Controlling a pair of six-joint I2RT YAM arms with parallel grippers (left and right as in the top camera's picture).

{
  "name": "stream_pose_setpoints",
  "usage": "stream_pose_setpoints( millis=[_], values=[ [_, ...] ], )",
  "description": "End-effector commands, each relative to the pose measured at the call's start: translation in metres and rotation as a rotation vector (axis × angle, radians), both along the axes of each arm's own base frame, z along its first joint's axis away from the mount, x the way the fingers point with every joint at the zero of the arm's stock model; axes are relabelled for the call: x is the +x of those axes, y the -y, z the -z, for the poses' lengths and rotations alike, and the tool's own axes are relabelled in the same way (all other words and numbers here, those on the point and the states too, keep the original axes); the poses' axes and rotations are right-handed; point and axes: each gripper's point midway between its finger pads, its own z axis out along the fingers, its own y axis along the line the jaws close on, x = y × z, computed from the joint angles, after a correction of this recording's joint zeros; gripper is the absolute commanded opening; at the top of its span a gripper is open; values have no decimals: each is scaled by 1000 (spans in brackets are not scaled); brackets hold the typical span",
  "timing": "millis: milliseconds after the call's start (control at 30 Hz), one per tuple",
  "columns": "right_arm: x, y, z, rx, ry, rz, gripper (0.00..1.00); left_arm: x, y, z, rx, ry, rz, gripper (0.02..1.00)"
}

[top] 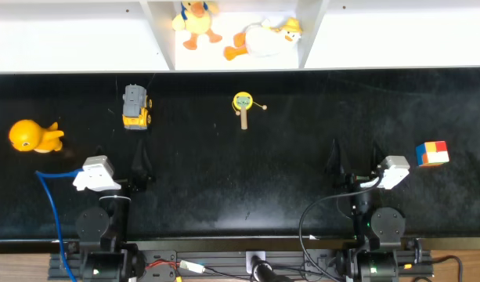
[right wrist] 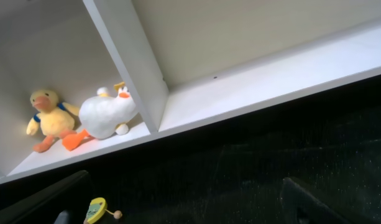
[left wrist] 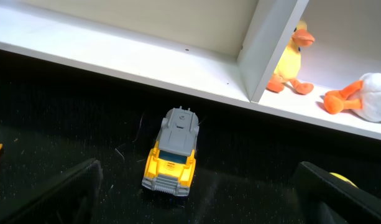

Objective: Store Toys

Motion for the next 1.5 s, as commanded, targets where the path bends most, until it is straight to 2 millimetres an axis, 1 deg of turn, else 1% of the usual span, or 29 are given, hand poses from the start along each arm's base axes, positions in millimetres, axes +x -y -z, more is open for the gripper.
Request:
stream_pose_setpoints(
  millis=[33, 100, 233, 300, 367, 467, 500, 567, 667, 733, 833, 933, 1033, 1100, 1200, 1267, 1367, 1500],
  values=[
    [0, -1, 3, -3, 1, -2, 996, 0, -4, -4, 21, 21, -24, 998],
    [0, -1, 3, -3, 1, -2, 996, 0, -2, -4, 20, 21, -12, 998],
    [0, -1, 3, -3, 1, -2, 996, 0, 7, -11, 18, 45, 38, 998],
    [0, -1, 3, -3, 1, -2, 996, -1, 6, -13, 56, 35, 37, 998],
    [0, -1, 3, -3, 1, -2, 996, -4, 0, -19, 68, 25, 2, 1000],
    [0, -1, 3, -3, 1, -2, 996, -11, -21, -40, 76, 26, -119, 1000],
    [0, -1, 3, -3, 1, -2, 996, -16, -30, -50, 81, 20, -175, 1000],
    [0, -1, 3, -3, 1, -2, 996, -24, -44, -70, 89, -1, -253, 998],
    [0, -1, 3, -3, 1, -2, 996, -33, -56, -96, 105, -69, -325, 998],
    [0, -1, 3, -3, 1, -2, 996, -34, -61, -109, 119, -131, -357, 998],
    [0, -1, 3, -3, 1, -2, 996, -30, -69, -128, 144, -231, -397, 998],
    [0, -1, 3, -3, 1, -2, 996, -17, -76, -145, 154, -332, -414, 996],
    [0, -1, 3, -3, 1, -2, 996, -1, -84, -155, 153, -433, -406, 993],
    [0, -1, 3, -3, 1, -2, 993, 10, -91, -157, 172, -503, -382, 996],
    [0, -1, 3, -3, 1, -2, 996, 25, -108, -152, 157, -577, -370, 996],
    [0, -1, 3, -3, 1, -2, 996, 32, -121, -143, 126, -613, -385, 998],
    [0, -1, 3, -3, 1, -2, 996, 37, -139, -126, 105, -676, -426, 998],
    [0, -1, 3, -3, 1, -2, 996, 49, -153, -106, 87, -728, -442, 996]
  ],
)
